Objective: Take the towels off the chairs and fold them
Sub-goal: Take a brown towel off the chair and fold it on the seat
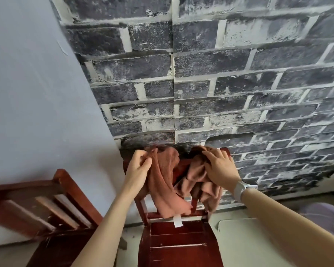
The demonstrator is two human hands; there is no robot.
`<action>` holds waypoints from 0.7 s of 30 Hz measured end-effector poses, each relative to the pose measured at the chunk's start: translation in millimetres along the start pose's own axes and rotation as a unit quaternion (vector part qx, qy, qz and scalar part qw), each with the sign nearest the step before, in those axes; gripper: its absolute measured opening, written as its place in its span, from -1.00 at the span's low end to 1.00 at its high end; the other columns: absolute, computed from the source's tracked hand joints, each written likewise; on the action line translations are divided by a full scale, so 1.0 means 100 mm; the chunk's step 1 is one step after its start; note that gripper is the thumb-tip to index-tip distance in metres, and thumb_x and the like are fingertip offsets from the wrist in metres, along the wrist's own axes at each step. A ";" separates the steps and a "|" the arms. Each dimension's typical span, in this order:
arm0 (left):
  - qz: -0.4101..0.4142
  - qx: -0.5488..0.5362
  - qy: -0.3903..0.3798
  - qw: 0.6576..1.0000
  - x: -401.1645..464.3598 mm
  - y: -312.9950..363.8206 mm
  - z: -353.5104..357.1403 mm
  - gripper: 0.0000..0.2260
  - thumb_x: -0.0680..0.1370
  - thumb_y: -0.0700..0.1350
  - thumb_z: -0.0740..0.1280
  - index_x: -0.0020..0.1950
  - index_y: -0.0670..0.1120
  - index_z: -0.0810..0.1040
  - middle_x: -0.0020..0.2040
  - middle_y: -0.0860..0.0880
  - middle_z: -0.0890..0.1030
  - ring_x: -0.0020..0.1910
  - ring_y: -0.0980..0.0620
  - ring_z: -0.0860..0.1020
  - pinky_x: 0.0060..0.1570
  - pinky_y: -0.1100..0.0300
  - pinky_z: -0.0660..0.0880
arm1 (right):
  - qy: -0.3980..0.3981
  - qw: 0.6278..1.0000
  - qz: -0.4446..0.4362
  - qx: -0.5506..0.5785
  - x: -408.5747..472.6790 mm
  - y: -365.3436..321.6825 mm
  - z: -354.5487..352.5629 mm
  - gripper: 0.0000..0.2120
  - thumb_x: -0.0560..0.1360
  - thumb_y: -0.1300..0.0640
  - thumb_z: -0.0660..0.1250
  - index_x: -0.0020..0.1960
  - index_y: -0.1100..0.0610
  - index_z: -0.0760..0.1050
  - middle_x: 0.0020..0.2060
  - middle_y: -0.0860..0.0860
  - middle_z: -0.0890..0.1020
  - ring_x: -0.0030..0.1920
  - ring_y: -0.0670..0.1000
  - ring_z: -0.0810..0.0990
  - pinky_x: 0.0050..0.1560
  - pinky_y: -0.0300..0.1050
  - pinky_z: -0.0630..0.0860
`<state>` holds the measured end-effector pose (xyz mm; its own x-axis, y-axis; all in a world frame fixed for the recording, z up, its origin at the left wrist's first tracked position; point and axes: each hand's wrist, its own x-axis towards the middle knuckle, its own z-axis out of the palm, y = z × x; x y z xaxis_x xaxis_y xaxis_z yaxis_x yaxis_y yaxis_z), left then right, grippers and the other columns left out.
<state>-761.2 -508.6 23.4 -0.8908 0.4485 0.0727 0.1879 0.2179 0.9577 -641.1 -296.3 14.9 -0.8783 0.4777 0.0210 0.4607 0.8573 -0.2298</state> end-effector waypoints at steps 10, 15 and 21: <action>0.007 -0.041 0.028 0.999 -0.86 0.06 -0.08 -0.86 0.53 -0.22 0.28 -0.08 0.03 0.47 -0.13 0.06 0.56 -0.19 0.31 0.52 -0.14 0.40 0.44 | -0.183 0.777 -0.012 0.603 -0.82 -0.74 0.23 -0.77 0.49 0.25 0.31 0.12 0.06 0.44 -0.02 -0.08 0.61 0.01 -0.15 0.55 0.08 -0.30 0.48; -0.005 0.193 -0.008 0.981 -1.20 -0.30 -0.01 -0.94 0.46 -0.09 0.37 -0.11 -0.05 0.55 -0.12 0.09 0.53 -0.14 0.18 0.53 -0.07 0.32 0.43 | -0.250 0.877 0.007 0.410 -1.05 -0.57 0.59 -0.96 0.47 0.25 0.29 -0.13 0.17 0.44 -0.28 -0.03 0.48 -0.21 -0.06 0.44 -0.20 -0.26 0.39; -0.025 0.177 -0.101 0.979 -1.60 -0.58 0.47 -0.83 0.40 -0.24 0.43 -0.27 -0.02 0.49 -0.14 0.12 0.46 -0.07 0.11 0.51 0.04 0.23 0.41 | -0.283 0.904 0.127 0.293 -1.49 0.23 0.83 -0.83 0.43 0.11 0.38 -0.28 0.15 0.46 -0.37 0.02 0.49 -0.32 0.00 0.46 -0.25 -0.13 0.42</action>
<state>-609.9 -552.0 -57.1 -0.8087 0.5849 -0.0625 0.3106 0.5147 0.7991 -510.3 -363.7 -74.5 -0.7542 0.3277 -0.5691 0.6563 0.4043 -0.6370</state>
